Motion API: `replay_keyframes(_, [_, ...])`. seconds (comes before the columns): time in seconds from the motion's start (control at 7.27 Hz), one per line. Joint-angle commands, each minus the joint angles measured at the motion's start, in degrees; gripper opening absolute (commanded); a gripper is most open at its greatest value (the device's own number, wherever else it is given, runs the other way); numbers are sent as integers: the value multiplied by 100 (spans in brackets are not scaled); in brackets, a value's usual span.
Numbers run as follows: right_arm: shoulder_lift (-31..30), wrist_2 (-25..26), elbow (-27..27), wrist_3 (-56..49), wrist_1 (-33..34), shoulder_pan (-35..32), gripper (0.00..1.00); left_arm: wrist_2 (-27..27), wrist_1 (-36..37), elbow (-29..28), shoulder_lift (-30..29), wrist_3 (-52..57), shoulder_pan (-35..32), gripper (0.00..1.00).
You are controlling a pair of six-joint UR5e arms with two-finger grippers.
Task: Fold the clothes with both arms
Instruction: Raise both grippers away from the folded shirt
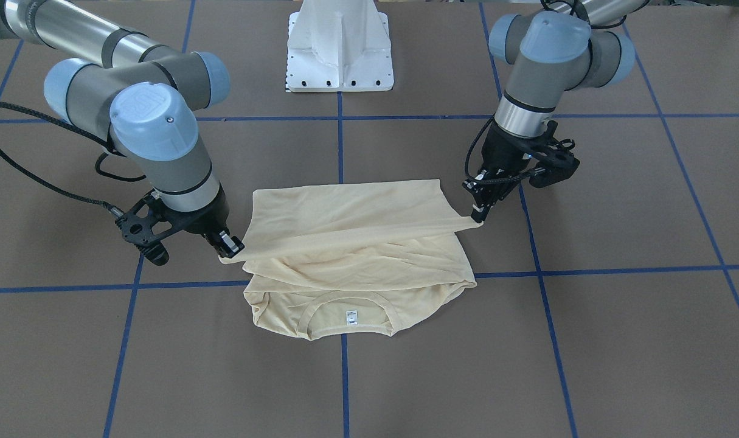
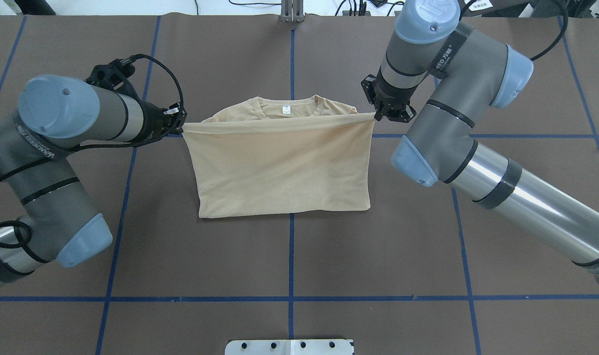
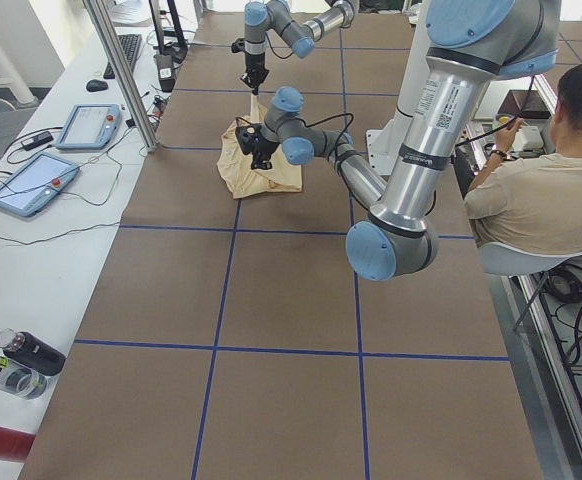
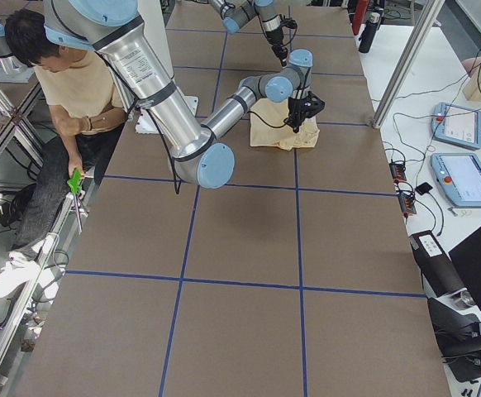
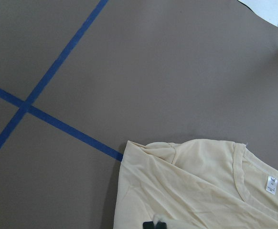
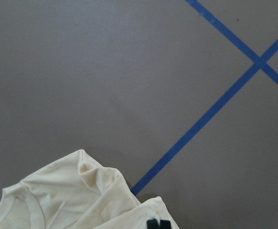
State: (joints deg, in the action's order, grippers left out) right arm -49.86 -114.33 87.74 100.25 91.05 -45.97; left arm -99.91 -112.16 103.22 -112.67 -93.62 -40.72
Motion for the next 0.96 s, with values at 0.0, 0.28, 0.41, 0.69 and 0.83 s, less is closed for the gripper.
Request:
replay_keyframes(0.0, [187, 122, -859, -32, -839, 9, 0, 24, -908, -983, -307, 19, -68, 0])
replay_keyframes(0.28, [213, 131, -1056, -136, -904, 53, 0, 42, -1509, -1557, -370, 19, -77, 0])
replay_keyframes(0.41, [205, 148, -1092, -302, -913, 53, 0, 181, -1606, -1751, -422, 28, -85, 0])
replay_keyframes(0.69, [213, 210, -1407, -313, -1386, 53, 0, 314, -1677, -2129, -685, 28, -85, 0])
replay_keyframes(0.83, [231, 210, -1460, -313, -1458, 53, 0, 384, -1704, -2174, -695, 28, -85, 0])
